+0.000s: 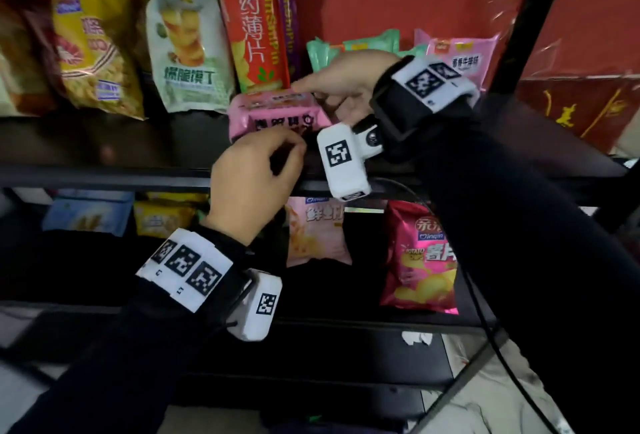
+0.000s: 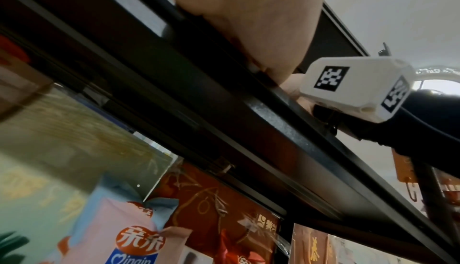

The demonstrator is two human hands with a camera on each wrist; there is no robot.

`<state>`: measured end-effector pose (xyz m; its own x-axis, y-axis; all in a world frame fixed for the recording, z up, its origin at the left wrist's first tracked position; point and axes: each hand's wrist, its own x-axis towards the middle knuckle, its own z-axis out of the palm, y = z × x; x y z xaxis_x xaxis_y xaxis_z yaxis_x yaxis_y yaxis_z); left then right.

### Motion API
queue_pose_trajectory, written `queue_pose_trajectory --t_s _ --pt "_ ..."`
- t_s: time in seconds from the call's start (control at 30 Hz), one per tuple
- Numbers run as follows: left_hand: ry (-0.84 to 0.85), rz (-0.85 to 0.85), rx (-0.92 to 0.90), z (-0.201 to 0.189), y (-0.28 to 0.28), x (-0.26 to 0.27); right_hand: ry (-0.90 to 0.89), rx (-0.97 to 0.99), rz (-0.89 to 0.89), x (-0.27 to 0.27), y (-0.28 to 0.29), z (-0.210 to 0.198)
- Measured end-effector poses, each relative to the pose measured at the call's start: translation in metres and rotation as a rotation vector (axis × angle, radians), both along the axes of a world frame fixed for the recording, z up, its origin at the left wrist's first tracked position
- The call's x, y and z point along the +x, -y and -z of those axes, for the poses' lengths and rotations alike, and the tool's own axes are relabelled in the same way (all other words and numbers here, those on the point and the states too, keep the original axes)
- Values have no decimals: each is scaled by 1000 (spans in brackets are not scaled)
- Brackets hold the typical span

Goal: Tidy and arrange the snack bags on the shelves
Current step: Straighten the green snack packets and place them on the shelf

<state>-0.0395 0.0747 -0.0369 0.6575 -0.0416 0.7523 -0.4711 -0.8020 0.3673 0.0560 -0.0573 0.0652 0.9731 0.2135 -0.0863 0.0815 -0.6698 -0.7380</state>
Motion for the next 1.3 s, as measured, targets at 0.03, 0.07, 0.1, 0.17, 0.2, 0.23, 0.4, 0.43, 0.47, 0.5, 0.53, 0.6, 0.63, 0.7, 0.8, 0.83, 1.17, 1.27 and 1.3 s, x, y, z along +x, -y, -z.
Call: queue_pose_trajectory --t_s 0.03,0.07,0.1,0.17,0.2,0.23,0.4,0.43,0.47,0.5,0.53,0.6,0.63,0.7,0.8,0.83,1.17,1.27,1.3 --pt "10 3 1 2 -2 -1 28 -64 8 3 -3 1" --pt "18 8 2 3 -3 -1 50 -129 5 6 -5 1" --pt "25 10 1 4 -3 -1 71 -189 -4 9 -6 1" --pt "34 -4 -3 5 -1 -2 59 -243 -27 12 -7 1" --pt "39 -16 -2 6 0 -2 -3 -205 -40 12 -7 2" --pt "47 -24 -1 7 0 -2 -69 -134 -52 11 -5 4" --pt "78 -10 -62 9 1 0 73 282 -5 -5 33 -3" --pt "84 -7 -95 7 3 1 94 391 2 -10 49 -9" --pt "93 0 -128 4 7 1 106 497 -5 -14 67 -17" --pt "101 11 -157 2 11 2 119 592 -20 -19 87 -25" --pt "106 22 -177 -1 17 3 149 671 -36 -23 107 -31" --pt "111 33 -186 -3 30 6 246 792 -47 -29 141 -36" --pt "115 29 -177 -4 37 8 305 841 -12 -29 154 -36" --pt "134 -2 -119 -3 48 10 369 970 111 -21 176 -29" --pt "188 -74 -1 1 57 13 323 1122 214 1 199 -12" --pt "203 -90 19 2 58 14 302 1112 254 8 204 -8" --pt "212 -70 120 8 52 19 -122 40 378 48 214 6" --pt "210 -65 121 9 50 18 -107 46 333 52 215 8" --pt "210 -58 120 9 50 18 -78 87 329 53 218 10"
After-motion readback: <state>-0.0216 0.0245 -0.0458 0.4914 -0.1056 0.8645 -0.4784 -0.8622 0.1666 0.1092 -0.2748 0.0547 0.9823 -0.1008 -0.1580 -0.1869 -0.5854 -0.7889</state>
